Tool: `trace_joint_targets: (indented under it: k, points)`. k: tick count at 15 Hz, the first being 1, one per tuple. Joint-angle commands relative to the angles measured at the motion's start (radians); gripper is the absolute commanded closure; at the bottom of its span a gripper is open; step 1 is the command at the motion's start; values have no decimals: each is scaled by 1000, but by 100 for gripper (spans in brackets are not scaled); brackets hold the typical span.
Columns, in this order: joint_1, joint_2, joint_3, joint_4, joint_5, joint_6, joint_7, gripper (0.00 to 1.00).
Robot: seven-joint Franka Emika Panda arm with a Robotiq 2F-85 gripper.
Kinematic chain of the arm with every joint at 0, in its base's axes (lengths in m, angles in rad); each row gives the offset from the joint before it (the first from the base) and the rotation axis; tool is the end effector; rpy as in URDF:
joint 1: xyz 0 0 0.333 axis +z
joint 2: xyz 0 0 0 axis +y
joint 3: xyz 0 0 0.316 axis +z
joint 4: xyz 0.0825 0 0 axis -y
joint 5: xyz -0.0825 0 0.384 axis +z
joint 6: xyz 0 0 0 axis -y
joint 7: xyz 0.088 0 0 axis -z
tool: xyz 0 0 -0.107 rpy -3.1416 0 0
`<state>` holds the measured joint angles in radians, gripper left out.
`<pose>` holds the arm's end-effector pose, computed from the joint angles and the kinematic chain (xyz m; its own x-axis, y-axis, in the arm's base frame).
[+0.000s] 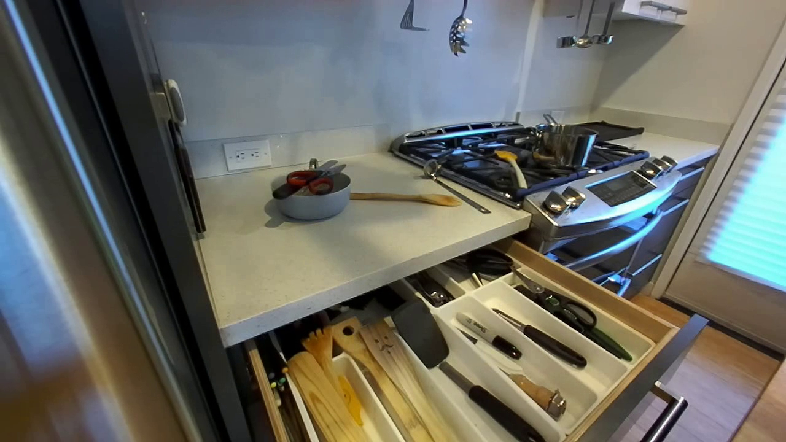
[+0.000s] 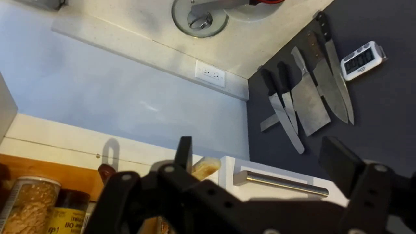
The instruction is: Open the top left cupboard door
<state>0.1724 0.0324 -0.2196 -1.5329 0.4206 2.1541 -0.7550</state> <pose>0.6088 -0.0094 0.6946 0.6251 0.4374 0.6465 0.5325 -0.8445 0.0566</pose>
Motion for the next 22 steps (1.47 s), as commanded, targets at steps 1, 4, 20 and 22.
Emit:
trace_joint_targets:
  k: [1,4,20,22]
  points:
    - [-86,27,90,37,-7,-2,0,0]
    - [-25,58,37,59,14,42,-46,0]
    - [-155,576,257,683,525,249,-448,0]
    - [-184,623,303,737,597,197,-463,0]
